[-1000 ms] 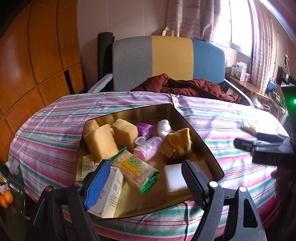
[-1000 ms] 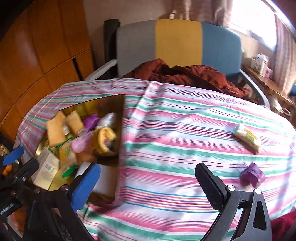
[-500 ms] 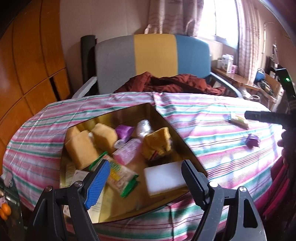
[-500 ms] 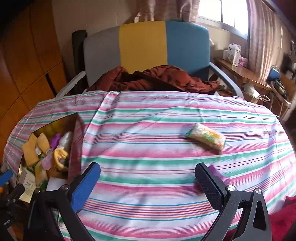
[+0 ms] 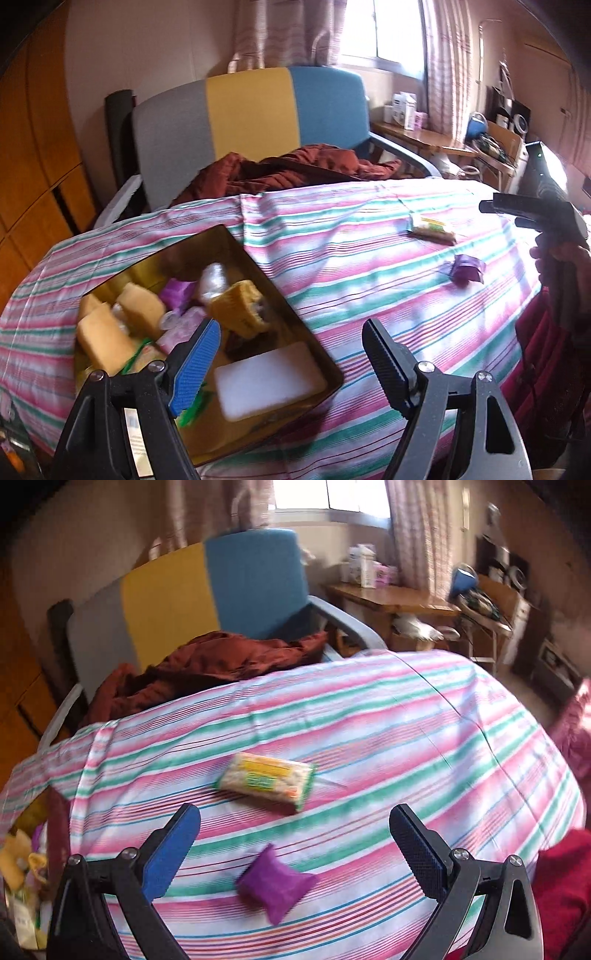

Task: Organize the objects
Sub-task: 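Move both open tools from the tray back to the remaining packets, then grasp the purple packet with the left tool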

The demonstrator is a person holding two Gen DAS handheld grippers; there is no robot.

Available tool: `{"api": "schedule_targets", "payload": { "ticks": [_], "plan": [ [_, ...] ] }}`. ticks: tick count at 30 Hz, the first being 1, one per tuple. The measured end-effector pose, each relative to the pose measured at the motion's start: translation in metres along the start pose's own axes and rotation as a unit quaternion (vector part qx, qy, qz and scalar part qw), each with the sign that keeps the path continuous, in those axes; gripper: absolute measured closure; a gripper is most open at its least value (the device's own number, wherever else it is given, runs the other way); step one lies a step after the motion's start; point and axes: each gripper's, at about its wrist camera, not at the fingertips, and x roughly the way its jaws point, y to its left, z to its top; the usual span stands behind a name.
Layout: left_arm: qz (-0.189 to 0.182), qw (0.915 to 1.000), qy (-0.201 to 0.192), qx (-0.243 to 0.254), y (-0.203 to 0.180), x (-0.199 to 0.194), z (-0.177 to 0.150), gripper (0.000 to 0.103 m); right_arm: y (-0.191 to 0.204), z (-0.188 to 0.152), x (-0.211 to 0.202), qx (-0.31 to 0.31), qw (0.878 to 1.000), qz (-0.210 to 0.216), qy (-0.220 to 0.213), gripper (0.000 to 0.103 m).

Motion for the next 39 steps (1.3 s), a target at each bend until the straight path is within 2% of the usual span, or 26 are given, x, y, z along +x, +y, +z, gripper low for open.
{"api": "schedule_targets", "payload": {
  "ticks": [4, 13, 21, 24, 25, 28, 30, 33, 36, 39],
  "plan": [
    [-0.022, 0.9996, 0.010, 0.012, -0.017, 0.013, 0.006, 0.022, -0.033, 0.002, 0.006, 0.088, 0.996, 0.027, 0.003, 0.000],
    [-0.096, 0.9935, 0.051, 0.035, -0.069, 0.052, 0.019, 0.023, -0.048, -0.002, 0.016, 0.140, 0.988, 0.057, 0.022, 0.000],
    [-0.173, 0.9779, 0.069, 0.094, -0.130, 0.088, 0.039, 0.023, -0.062, -0.004, 0.016, 0.178, 0.981, 0.071, 0.024, 0.000],
    [-0.177, 0.9703, 0.062, 0.153, -0.156, 0.098, 0.046, 0.024, -0.066, -0.004, 0.016, 0.186, 0.979, 0.075, 0.025, 0.000],
    [-0.179, 0.9660, 0.053, 0.179, -0.164, 0.100, 0.047, 0.024, -0.067, -0.004, 0.018, 0.189, 0.979, 0.077, 0.027, 0.000],
    [-0.194, 0.9450, 0.044, 0.260, -0.188, 0.106, 0.050, 0.023, -0.069, -0.005, 0.021, 0.197, 0.976, 0.086, 0.037, 0.000],
    [-0.202, 0.9274, 0.044, 0.312, -0.204, 0.113, 0.051, 0.022, -0.071, -0.006, 0.023, 0.201, 0.974, 0.091, 0.040, 0.000],
    [-0.209, 0.9097, 0.054, 0.355, -0.222, 0.126, 0.054, 0.022, -0.072, -0.005, 0.022, 0.205, 0.973, 0.099, 0.039, 0.000],
    [-0.214, 0.8966, 0.056, 0.384, -0.238, 0.140, 0.054, 0.022, -0.075, -0.005, 0.021, 0.211, 0.971, 0.103, 0.037, 0.000],
    [-0.218, 0.8874, 0.046, 0.404, -0.251, 0.147, 0.058, 0.022, -0.079, -0.006, 0.021, 0.221, 0.969, 0.108, 0.035, 0.000]
  ]
}}
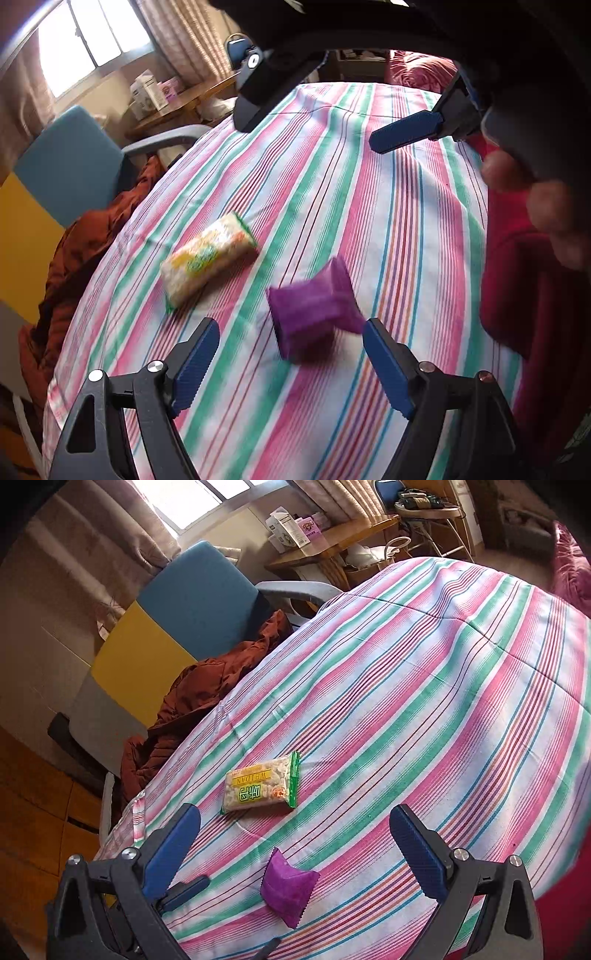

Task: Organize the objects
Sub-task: 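Grasp the purple packet with the left tool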

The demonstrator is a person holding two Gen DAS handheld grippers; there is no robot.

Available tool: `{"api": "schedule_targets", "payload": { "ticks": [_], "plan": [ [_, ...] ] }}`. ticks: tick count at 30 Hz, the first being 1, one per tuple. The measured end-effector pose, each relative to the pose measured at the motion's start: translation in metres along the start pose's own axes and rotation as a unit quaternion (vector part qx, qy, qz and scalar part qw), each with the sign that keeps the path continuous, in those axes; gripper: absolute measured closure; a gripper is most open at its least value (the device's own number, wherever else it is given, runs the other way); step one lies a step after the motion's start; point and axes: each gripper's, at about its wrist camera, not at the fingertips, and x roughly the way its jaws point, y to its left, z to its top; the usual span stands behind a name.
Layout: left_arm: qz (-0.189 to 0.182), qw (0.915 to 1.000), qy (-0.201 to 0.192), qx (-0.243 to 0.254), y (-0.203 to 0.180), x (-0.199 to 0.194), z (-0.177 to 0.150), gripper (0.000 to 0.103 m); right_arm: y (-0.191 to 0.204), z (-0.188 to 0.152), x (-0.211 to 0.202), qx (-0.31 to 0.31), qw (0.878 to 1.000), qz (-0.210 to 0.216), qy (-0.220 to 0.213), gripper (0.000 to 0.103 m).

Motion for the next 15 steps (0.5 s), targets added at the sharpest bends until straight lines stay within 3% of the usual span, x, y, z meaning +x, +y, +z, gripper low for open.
{"api": "schedule_targets", "payload": {
  "ticks": [7, 11, 12, 13, 15],
  "plan": [
    [-0.023, 0.9989, -0.006, 0.041, -0.009, 0.021, 0.026, 0.021, -0.010, 0.005, -0.006, 0.025, 1.000, 0.004, -0.014, 0.000],
    [-0.059, 0.9981, 0.018, 0.007, -0.007, 0.035, 0.019, 0.024, -0.015, 0.006, -0.004, 0.038, 0.999, 0.006, -0.012, 0.000],
    [-0.071, 0.9971, 0.023, -0.010, -0.005, 0.035, 0.013, 0.033, -0.016, 0.007, -0.004, 0.040, 0.999, 0.007, -0.009, 0.000],
    [-0.076, 0.9965, 0.025, -0.023, -0.003, 0.035, 0.005, 0.049, -0.016, 0.007, -0.003, 0.040, 0.999, 0.007, -0.008, 0.000],
    [-0.070, 0.9956, 0.027, -0.057, 0.002, 0.029, -0.011, 0.056, -0.014, 0.006, -0.001, 0.036, 0.999, 0.006, -0.005, 0.000]
  ]
}}
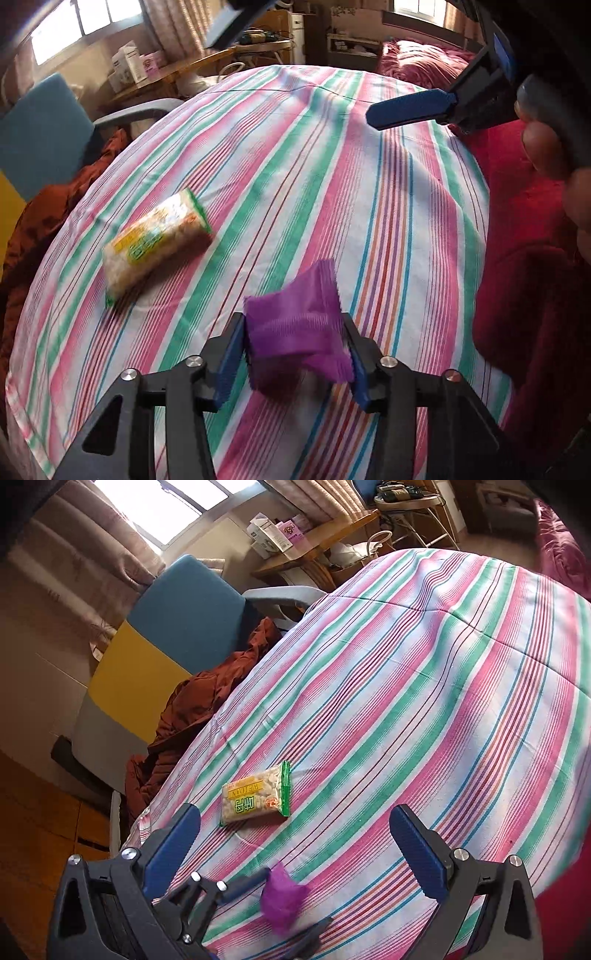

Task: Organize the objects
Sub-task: 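Grasp the purple packet with the left tool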

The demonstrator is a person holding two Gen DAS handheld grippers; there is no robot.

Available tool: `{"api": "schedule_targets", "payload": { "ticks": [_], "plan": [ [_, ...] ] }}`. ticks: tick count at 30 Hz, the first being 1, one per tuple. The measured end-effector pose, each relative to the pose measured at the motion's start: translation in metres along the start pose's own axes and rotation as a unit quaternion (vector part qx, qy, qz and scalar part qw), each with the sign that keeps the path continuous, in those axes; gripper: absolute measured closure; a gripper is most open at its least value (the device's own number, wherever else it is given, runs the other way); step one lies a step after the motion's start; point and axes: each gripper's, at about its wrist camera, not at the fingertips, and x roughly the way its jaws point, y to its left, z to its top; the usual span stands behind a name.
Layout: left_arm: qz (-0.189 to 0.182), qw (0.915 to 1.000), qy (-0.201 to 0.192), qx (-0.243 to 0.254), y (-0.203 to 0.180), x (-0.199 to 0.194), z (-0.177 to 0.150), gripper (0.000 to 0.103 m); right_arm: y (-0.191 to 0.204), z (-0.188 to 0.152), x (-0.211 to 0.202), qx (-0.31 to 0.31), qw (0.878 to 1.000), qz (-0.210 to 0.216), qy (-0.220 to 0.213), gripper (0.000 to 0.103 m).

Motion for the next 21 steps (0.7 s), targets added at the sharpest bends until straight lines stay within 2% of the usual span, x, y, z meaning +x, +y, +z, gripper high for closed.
{"api": "schedule_targets", "payload": {
  "ticks": [1, 3, 6, 10, 12, 15, 21],
  "plan": [
    [-0.006, 0.9996, 0.001, -0.026, 0.005, -0.004, -0.007, 0.063, 0.001, 0.000, 0.000, -0.002, 1.000, 0.000, 0.000, 0.000],
    [-0.020, 0.9958, -0.002, -0.090, 0.017, -0.014, -0.026, 0.065, 0.002, -0.001, 0.000, -0.004, 1.000, 0.000, 0.001, 0.000],
    [-0.022, 0.9874, -0.011, -0.156, 0.028, -0.030, -0.055, 0.066, 0.001, -0.002, 0.001, -0.004, 1.000, -0.001, 0.004, 0.000],
    [-0.011, 0.9785, -0.014, -0.205, 0.025, -0.048, -0.082, 0.066, 0.002, -0.003, 0.005, -0.009, 1.000, -0.003, 0.013, 0.000],
    [-0.021, 0.9716, -0.011, -0.236, 0.027, -0.056, -0.096, 0.066, 0.003, -0.005, 0.007, -0.011, 1.000, -0.007, 0.018, 0.000],
    [-0.041, 0.9623, -0.004, -0.269, 0.029, -0.061, -0.093, 0.066, 0.005, -0.006, 0.008, -0.017, 1.000, -0.011, 0.018, 0.000],
    [-0.094, 0.9380, 0.007, -0.334, 0.029, -0.043, -0.046, 0.066, 0.003, -0.004, -0.001, -0.016, 1.000, -0.020, -0.003, 0.000]
  ]
}}
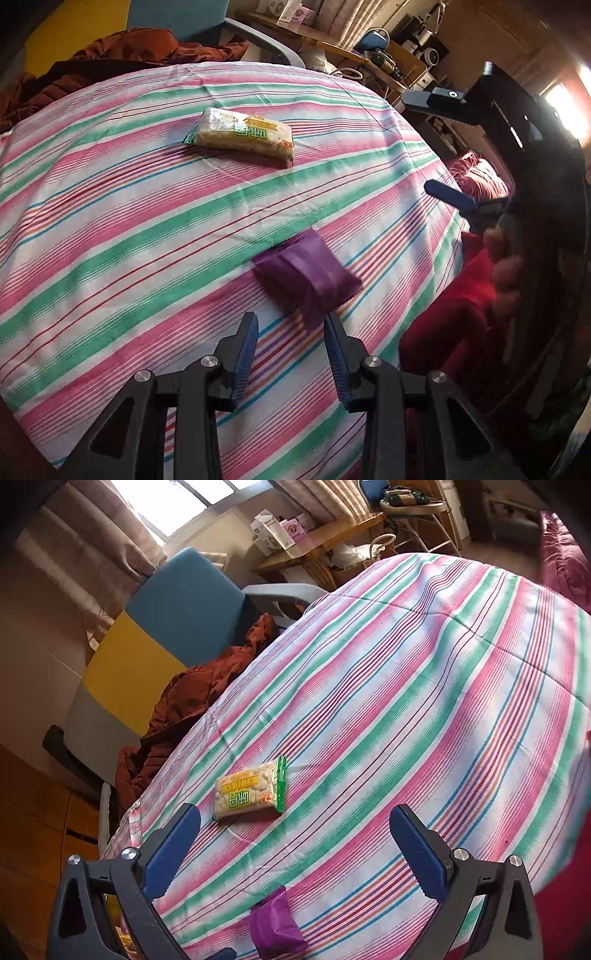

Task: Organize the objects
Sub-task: 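Grasp the purple packet with the left tool, then lift the purple packet with the left tool while the right tool grasps the WEIDAN snack packet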

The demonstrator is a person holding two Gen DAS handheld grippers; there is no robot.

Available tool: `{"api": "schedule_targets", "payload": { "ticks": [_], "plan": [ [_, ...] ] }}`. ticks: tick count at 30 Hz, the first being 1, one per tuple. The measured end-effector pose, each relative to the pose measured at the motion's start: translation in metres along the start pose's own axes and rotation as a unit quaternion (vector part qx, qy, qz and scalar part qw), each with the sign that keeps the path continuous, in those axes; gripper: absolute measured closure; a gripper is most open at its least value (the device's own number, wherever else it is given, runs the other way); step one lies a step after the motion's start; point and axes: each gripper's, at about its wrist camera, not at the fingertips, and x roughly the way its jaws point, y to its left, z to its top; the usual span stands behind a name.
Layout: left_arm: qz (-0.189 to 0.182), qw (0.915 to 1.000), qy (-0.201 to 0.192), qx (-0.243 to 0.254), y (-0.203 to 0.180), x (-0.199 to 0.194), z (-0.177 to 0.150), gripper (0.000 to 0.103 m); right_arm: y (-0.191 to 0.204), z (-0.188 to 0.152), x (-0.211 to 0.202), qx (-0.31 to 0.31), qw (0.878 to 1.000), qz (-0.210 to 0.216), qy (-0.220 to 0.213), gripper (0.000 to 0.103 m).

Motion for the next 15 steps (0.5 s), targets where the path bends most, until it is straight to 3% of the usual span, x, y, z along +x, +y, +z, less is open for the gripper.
{"api": "schedule_targets", "payload": {
  "ticks": [2, 4, 8, 11, 15],
  "plan": [
    [-0.018, 0.9997, 0.000, -0.019, -0.005, 0.003, 0.010, 0.064, 0.000, 0.001, 0.000, 0.001, 1.000, 0.002, 0.001, 0.000],
    [-0.021, 0.9992, 0.001, -0.035, -0.010, 0.009, 0.020, 0.051, 0.001, 0.000, 0.003, -0.002, 1.000, 0.003, 0.007, 0.000],
    [0.004, 0.9985, 0.013, -0.052, -0.015, 0.030, 0.031, 0.050, 0.002, 0.000, 0.004, -0.004, 1.000, 0.012, 0.012, 0.000],
    [0.039, 0.9983, 0.008, -0.042, -0.017, 0.045, 0.028, 0.058, 0.000, 0.000, 0.005, 0.002, 1.000, 0.016, 0.015, 0.000],
    [0.069, 0.9972, -0.005, 0.029, -0.028, 0.042, 0.018, 0.063, -0.002, 0.000, 0.005, 0.008, 1.000, 0.019, 0.017, 0.000]
  ]
}}
